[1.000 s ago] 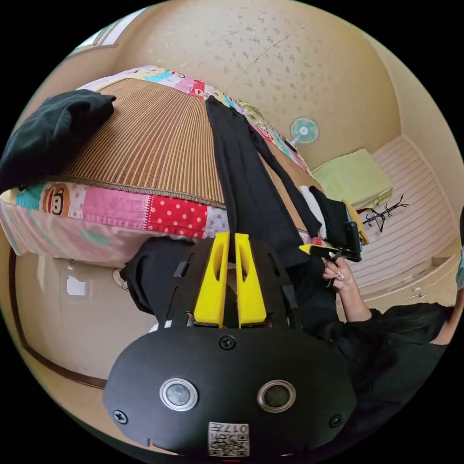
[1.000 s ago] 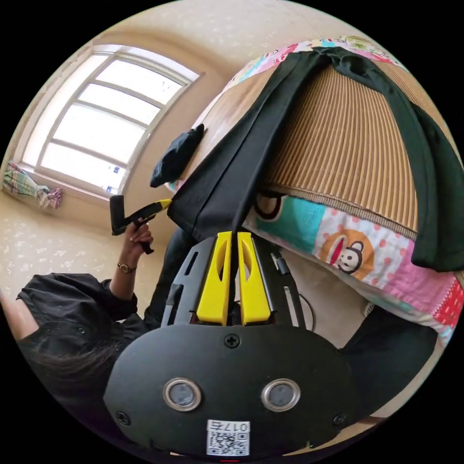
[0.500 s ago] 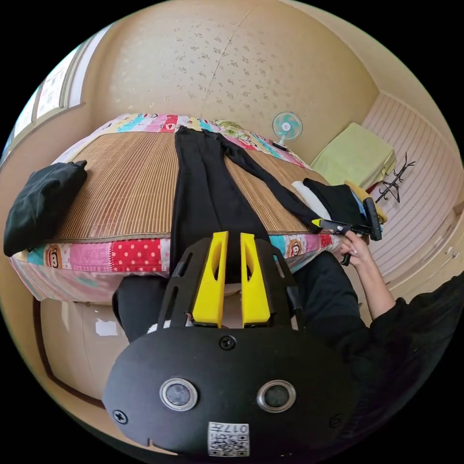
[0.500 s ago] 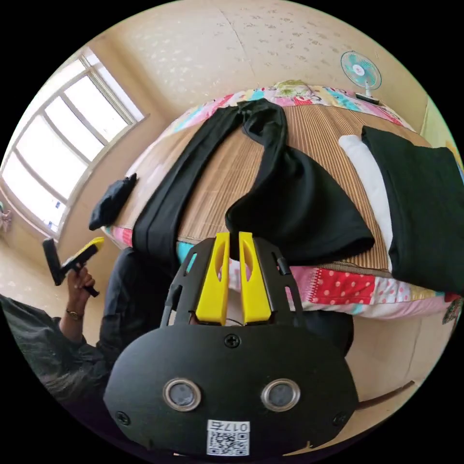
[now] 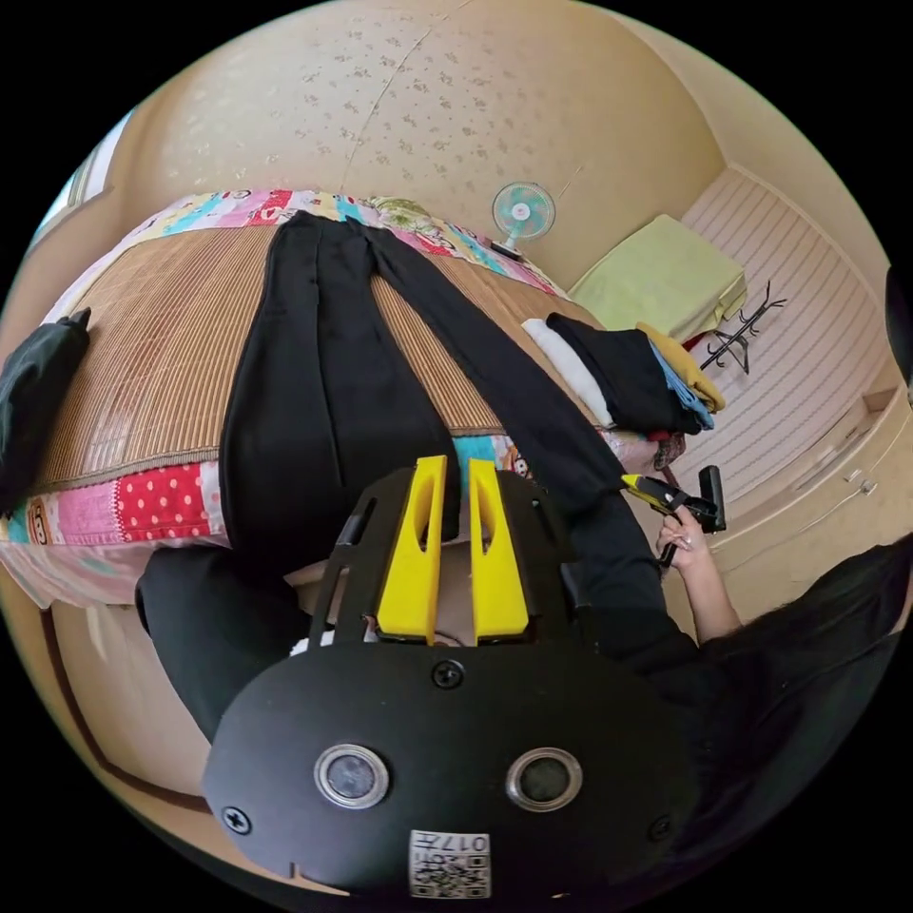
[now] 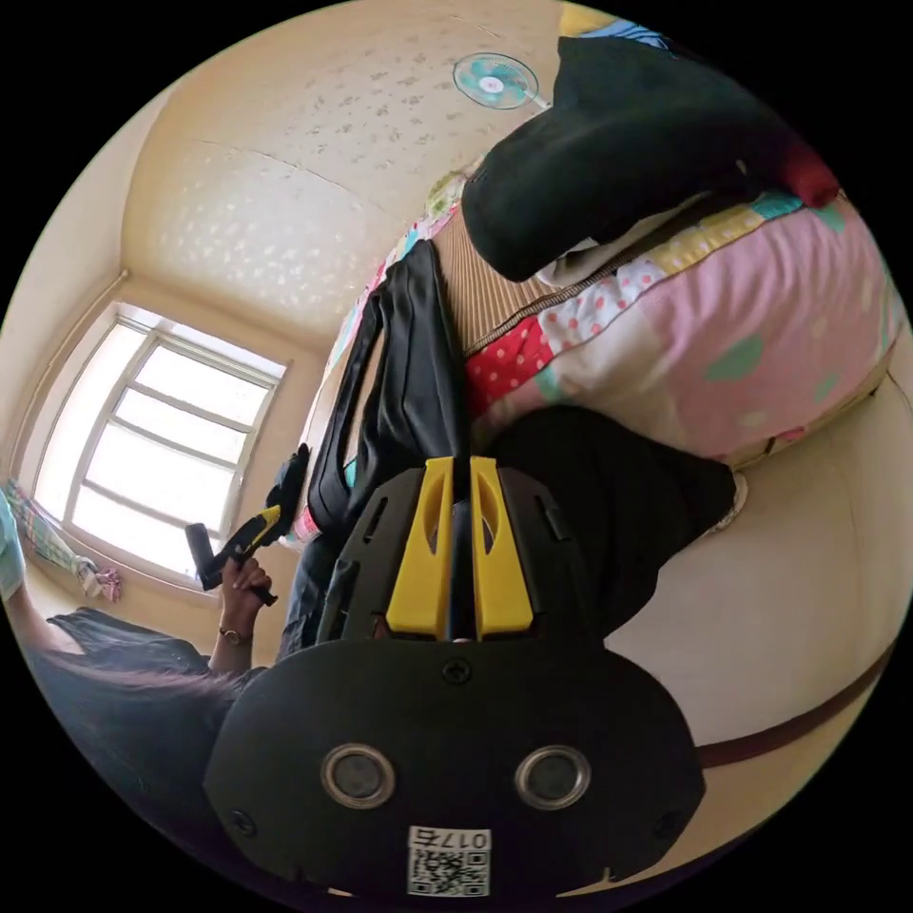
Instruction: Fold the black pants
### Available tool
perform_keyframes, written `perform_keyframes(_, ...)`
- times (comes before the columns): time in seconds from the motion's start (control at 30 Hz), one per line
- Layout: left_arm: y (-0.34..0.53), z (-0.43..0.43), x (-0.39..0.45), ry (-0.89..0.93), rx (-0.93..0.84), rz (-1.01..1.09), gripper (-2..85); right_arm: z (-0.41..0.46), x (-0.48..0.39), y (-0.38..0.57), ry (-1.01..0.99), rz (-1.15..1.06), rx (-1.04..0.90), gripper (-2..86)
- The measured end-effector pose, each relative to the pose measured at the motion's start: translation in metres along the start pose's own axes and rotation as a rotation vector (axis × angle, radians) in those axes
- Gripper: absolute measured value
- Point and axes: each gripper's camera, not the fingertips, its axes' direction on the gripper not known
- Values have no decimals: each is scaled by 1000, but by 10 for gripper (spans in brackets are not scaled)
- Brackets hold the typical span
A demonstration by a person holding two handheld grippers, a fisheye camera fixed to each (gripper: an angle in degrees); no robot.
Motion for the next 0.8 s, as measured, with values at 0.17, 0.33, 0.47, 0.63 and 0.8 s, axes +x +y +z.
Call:
perform_keyframes(0.17, -50, 32, 47, 180, -29, 62, 101, -27, -50, 4, -184, -196, 57, 27)
perform_keyframes(0.33, -96, 111, 89, 452, -249, 38, 134, 4, -128, 0, -242, -426, -111, 30)
perform_keyframes(0.47, -91, 154, 78, 583, -351, -36, 71, 41, -161, 9, -61, -529, -252, 32)
perform_keyframes(0.63, -64, 126, 58, 498, -237, 1, -1, 60, -168, -9, -62, -674, -458, 39)
perform_keyframes(0.8, -52, 91, 34, 466, -141, -6, -8, 76, -193, -90, -74, -809, -544, 62)
